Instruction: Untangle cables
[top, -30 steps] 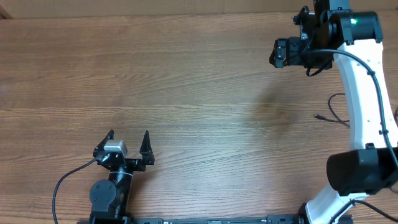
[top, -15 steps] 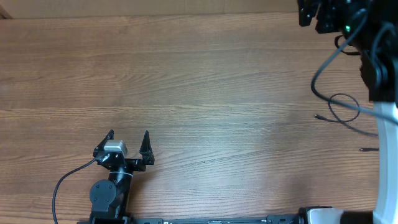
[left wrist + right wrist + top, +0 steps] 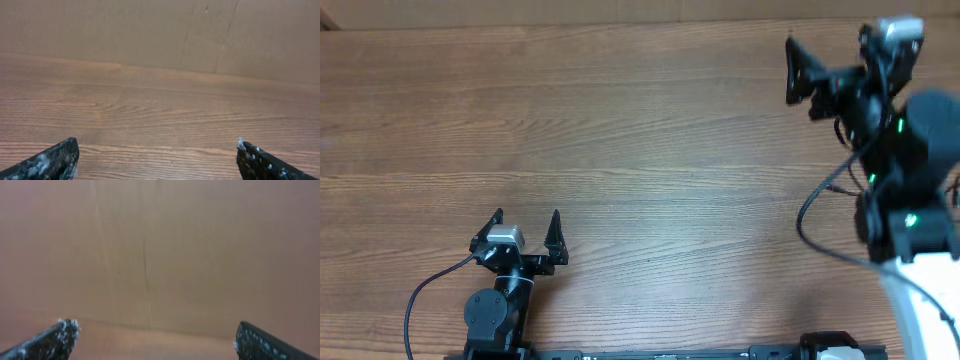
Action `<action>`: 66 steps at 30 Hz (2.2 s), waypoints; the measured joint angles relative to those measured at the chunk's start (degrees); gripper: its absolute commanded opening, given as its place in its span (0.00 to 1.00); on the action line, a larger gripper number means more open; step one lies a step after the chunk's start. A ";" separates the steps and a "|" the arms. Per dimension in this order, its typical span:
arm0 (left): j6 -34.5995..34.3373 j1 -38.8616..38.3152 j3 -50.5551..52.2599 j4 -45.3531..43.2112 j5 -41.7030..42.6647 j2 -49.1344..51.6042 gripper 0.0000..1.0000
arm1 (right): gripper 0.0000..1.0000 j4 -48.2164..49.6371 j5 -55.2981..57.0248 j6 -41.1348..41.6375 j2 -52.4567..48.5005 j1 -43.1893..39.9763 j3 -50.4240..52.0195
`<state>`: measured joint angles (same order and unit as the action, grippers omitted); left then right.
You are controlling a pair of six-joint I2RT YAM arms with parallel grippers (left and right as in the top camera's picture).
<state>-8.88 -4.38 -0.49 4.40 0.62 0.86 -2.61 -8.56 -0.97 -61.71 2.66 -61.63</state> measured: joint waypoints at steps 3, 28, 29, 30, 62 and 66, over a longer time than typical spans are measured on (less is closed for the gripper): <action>-0.02 0.00 0.00 0.02 0.00 0.00 1.00 | 1.00 10.45 0.00 0.00 4.61 0.00 7.93; 0.00 0.00 0.00 0.02 0.00 -0.02 1.00 | 1.00 60.37 0.46 0.15 27.54 0.00 60.59; -0.02 0.00 0.00 0.02 0.00 -0.02 1.00 | 1.00 58.64 0.42 0.13 28.22 0.00 60.59; -0.02 0.00 0.00 0.02 0.00 -0.02 1.00 | 1.00 56.54 0.44 0.15 28.96 0.00 60.59; -0.02 0.00 -0.02 0.04 0.02 -0.11 1.00 | 1.00 -1.81 1.14 0.31 60.87 0.00 60.57; -0.02 0.00 -0.02 0.04 0.02 -0.11 1.00 | 1.00 -1.79 1.09 0.33 60.87 0.00 60.57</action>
<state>-8.91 -4.38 -0.51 4.45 0.64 0.75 -4.40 -7.46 -0.64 -0.84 2.66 -1.06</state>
